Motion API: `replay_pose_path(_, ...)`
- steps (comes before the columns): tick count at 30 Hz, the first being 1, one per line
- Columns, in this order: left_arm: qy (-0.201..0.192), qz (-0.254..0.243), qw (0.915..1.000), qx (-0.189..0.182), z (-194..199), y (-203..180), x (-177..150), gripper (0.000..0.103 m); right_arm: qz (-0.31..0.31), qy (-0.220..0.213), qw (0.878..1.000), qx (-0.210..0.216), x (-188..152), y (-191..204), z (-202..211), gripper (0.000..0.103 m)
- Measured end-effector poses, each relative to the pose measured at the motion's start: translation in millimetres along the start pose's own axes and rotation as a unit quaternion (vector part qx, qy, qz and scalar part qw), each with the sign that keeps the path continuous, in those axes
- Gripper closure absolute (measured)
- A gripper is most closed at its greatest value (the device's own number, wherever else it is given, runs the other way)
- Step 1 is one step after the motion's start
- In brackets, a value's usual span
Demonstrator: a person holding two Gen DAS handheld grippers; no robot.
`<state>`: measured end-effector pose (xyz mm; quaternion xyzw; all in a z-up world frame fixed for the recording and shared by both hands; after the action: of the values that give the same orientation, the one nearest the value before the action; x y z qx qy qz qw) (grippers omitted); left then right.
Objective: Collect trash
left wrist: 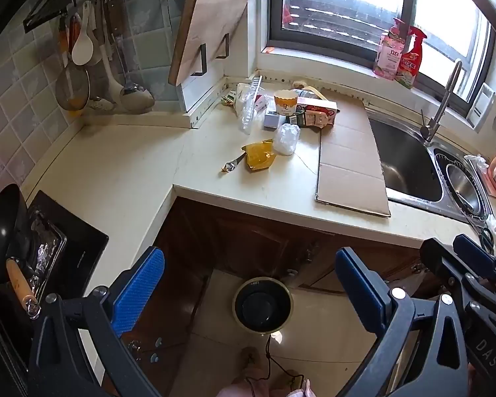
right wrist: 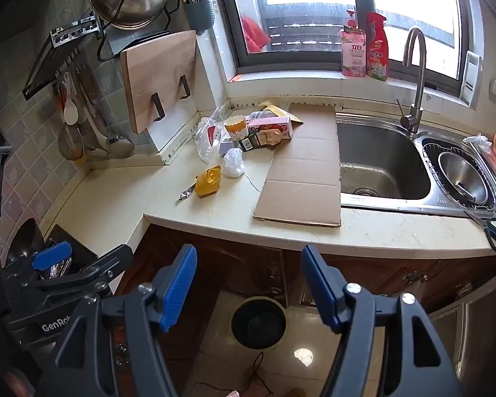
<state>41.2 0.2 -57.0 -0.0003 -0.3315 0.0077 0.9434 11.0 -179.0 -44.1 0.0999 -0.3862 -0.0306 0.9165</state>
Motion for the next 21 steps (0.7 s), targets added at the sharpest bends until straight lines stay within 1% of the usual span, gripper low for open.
replay_pose_path(5,-0.008,-0.006,0.9999,-0.001,-0.1,-2.3,2.9,0.001,0.000,-0.001,1.000,0.000,-1.4,0.0,0.2,0.037)
replay_pose_path(10,-0.014,-0.005,0.9999,-0.005,3.4,6.0,-3.0,0.001,-0.001,-0.001,1.000,-0.002,-0.7,-2.4,2.5,0.037)
replay_pose_path(11,-0.015,-0.007,0.9999,-0.006,3.7,4.6,-3.7,0.001,0.001,0.003,1.000,-0.004,-7.1,-2.4,-1.8,0.037)
replay_pose_path(14,-0.016,-0.006,0.9999,-0.001,5.0,-0.5,-4.0,0.001,0.001,0.003,1.000,-0.003,-8.3,-2.2,-1.3,0.037)
replay_pose_path(21,-0.020,-0.004,0.9998,-0.003,7.6,-1.2,-5.6,0.001,0.000,0.004,1.000,-0.003,-7.4,-2.8,-1.4,0.037)
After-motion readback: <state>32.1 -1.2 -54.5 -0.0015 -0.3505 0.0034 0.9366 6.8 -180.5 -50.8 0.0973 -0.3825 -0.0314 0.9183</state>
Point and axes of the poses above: each gripper's, at about its wrist camera, not at the fingertips, and z roughly against the way its jaws point, y to its left, x to its top, the point moved 7 cm from there along -z, roughly the way its jaws point, and after that the axes turned 3 degrees about -y, right-handed, at the moved point
